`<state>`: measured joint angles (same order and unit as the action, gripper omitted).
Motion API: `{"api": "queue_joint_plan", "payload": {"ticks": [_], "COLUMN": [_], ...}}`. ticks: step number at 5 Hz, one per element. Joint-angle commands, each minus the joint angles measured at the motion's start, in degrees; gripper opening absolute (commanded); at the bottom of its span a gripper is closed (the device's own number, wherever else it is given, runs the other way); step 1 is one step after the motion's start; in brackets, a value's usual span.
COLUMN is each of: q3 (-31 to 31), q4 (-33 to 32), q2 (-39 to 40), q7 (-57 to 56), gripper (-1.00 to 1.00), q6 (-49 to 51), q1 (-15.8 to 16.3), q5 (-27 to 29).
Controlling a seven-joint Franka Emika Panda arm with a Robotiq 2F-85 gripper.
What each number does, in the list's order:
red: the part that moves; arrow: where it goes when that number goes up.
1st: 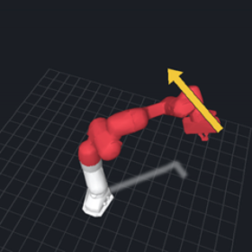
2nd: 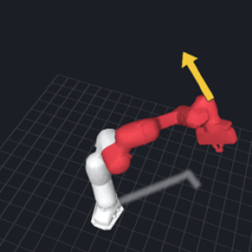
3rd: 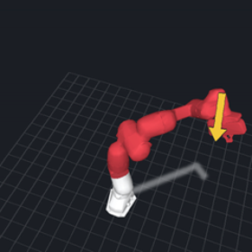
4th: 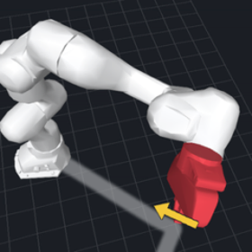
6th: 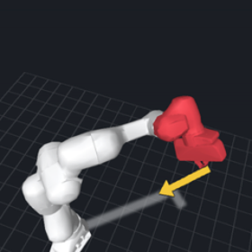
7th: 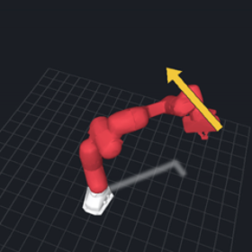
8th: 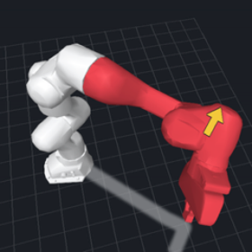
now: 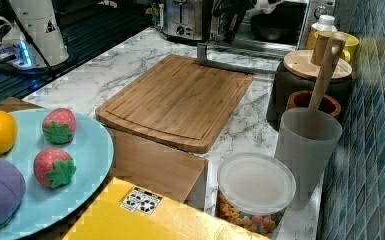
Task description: Close the oven.
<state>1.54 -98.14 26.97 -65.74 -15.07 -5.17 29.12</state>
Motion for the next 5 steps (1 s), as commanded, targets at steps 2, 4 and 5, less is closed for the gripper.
{"api": "queue_joint_plan", "payload": {"ticks": [2,4,5], "q3": [3.47,3.51,3.67], "q4": [0.30,1.54,-0.14], "q2": [-1.12,1.73,2.20], "q7": [-9.61,-6.59,-6.07], "gripper": [-1.00,-1.00,-1.00], "q6": [-13.56,-14.15,-16.10], "q1": [0.22,0.33,1.46], "q5": [8.57,7.41,7.79]}}
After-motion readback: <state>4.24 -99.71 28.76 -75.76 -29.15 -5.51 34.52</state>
